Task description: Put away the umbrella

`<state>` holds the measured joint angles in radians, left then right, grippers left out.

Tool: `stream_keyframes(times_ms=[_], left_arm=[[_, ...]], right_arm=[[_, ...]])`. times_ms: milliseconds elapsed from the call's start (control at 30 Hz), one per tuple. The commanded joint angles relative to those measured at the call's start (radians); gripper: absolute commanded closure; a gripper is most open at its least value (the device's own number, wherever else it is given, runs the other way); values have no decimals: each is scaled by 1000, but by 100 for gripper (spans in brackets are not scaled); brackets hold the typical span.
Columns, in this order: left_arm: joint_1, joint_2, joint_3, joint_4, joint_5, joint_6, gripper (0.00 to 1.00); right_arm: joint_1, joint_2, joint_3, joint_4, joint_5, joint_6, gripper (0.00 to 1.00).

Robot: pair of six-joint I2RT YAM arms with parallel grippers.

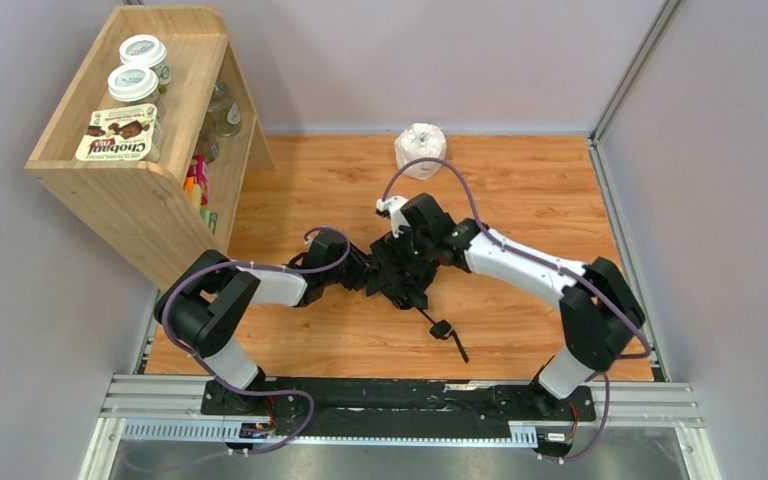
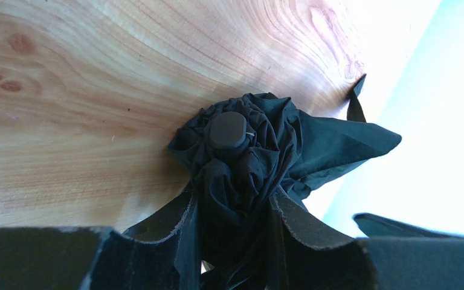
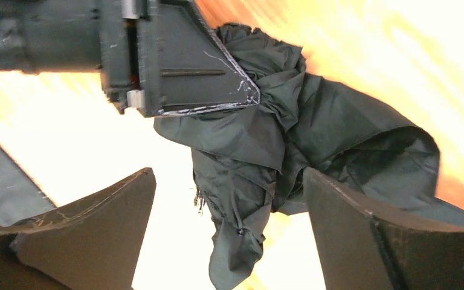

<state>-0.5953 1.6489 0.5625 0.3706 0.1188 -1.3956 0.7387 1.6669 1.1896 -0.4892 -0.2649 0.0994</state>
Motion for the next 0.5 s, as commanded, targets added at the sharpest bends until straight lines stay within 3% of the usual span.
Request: stream_keyframes(times_ms=[0, 167, 467], left_arm=[[-9, 80, -65, -355, -99, 115, 88], [-11, 78, -67, -361, -93, 107, 88], [-11, 72, -72, -354, -82, 87, 88]], right_arm=[[157, -107, -136, 205, 452, -150, 4], [238, -58, -163, 354, 555, -205, 4], [249, 132, -172, 402, 589, -139, 16]])
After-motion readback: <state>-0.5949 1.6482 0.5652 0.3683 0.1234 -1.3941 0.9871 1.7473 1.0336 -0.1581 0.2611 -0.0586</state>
